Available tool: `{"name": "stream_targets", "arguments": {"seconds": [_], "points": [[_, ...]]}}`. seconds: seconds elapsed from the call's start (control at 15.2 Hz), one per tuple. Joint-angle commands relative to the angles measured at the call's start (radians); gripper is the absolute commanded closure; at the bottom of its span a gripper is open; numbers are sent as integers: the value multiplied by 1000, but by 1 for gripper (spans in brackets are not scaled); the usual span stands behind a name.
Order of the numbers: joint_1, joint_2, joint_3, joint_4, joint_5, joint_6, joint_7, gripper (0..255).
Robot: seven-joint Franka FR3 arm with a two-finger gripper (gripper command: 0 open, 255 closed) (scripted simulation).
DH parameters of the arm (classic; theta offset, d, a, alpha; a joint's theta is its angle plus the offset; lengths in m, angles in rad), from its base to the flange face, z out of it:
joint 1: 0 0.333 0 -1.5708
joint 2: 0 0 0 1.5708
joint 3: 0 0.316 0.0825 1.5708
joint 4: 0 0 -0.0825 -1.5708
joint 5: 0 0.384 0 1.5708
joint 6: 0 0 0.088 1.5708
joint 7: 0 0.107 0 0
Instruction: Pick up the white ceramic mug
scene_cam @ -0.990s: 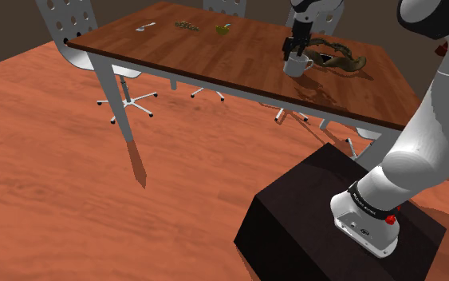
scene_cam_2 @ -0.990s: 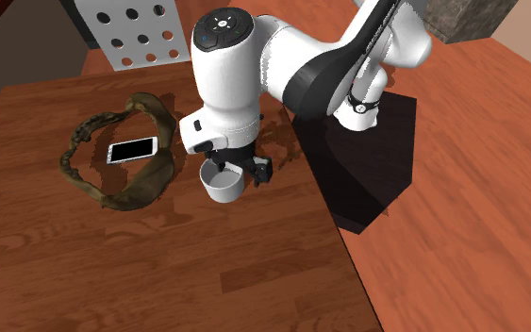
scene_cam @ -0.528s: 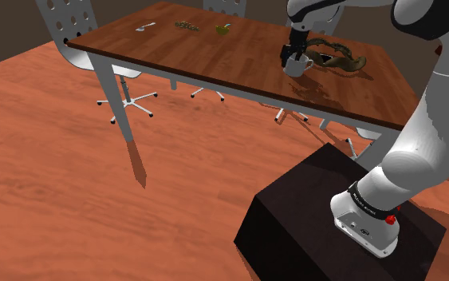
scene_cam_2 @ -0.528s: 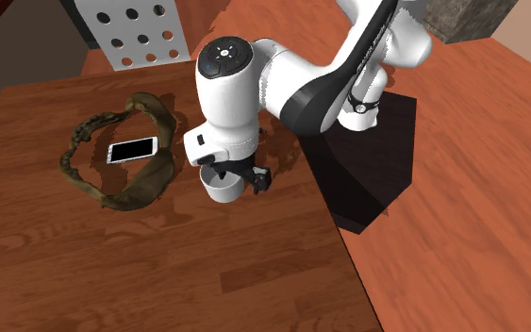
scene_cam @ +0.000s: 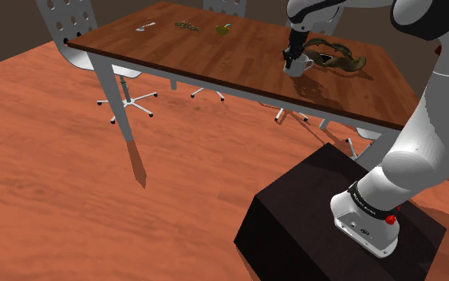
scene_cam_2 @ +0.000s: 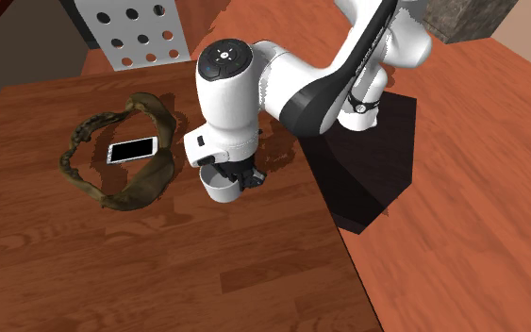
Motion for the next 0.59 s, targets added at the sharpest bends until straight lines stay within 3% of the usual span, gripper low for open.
{"name": "stream_targets", "arguments": {"seconds": [0.0,0.53], "points": [[0,0,0,0,0,0,0,255],[2,-30,-3,54,-7,-83,2,255]]}}
